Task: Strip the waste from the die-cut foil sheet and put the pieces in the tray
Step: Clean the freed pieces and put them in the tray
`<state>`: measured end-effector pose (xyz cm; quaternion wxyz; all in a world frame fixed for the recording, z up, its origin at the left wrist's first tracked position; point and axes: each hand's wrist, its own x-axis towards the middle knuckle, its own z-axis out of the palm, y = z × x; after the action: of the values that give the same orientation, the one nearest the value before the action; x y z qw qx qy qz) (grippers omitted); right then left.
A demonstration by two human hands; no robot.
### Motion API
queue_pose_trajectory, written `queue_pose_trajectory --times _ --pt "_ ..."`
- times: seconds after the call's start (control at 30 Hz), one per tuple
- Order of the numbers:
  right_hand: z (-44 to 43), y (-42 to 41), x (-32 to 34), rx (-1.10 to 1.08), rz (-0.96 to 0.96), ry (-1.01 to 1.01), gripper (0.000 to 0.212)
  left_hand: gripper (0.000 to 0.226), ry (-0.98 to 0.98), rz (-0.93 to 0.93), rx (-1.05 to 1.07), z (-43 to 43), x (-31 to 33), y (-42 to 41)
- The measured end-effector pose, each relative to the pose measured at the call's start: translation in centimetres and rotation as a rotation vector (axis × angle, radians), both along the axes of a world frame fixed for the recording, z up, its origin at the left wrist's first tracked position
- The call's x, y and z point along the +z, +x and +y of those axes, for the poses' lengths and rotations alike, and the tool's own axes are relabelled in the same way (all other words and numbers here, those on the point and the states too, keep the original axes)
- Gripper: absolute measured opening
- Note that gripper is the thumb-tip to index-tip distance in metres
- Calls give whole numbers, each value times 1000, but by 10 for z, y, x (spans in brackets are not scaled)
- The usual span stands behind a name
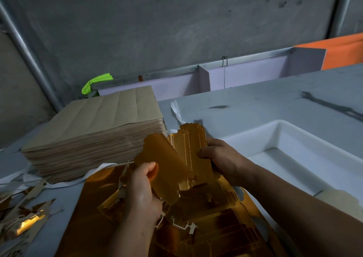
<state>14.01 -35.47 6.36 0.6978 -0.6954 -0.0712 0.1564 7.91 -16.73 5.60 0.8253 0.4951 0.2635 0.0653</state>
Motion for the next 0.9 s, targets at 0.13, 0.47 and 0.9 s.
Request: queue_pose_trajectory --times 0.13,0.47,0.9 --pt "-2 1 -1 50 70 107 22 32 -94 -25 68 8 5 2" --pt "-1 -6 6 133 109 111 21 29 -113 -31 6 8 14 -3" --pt "1 -14 9 249 56 49 27 23 104 -41 -273 -8 9 -6"
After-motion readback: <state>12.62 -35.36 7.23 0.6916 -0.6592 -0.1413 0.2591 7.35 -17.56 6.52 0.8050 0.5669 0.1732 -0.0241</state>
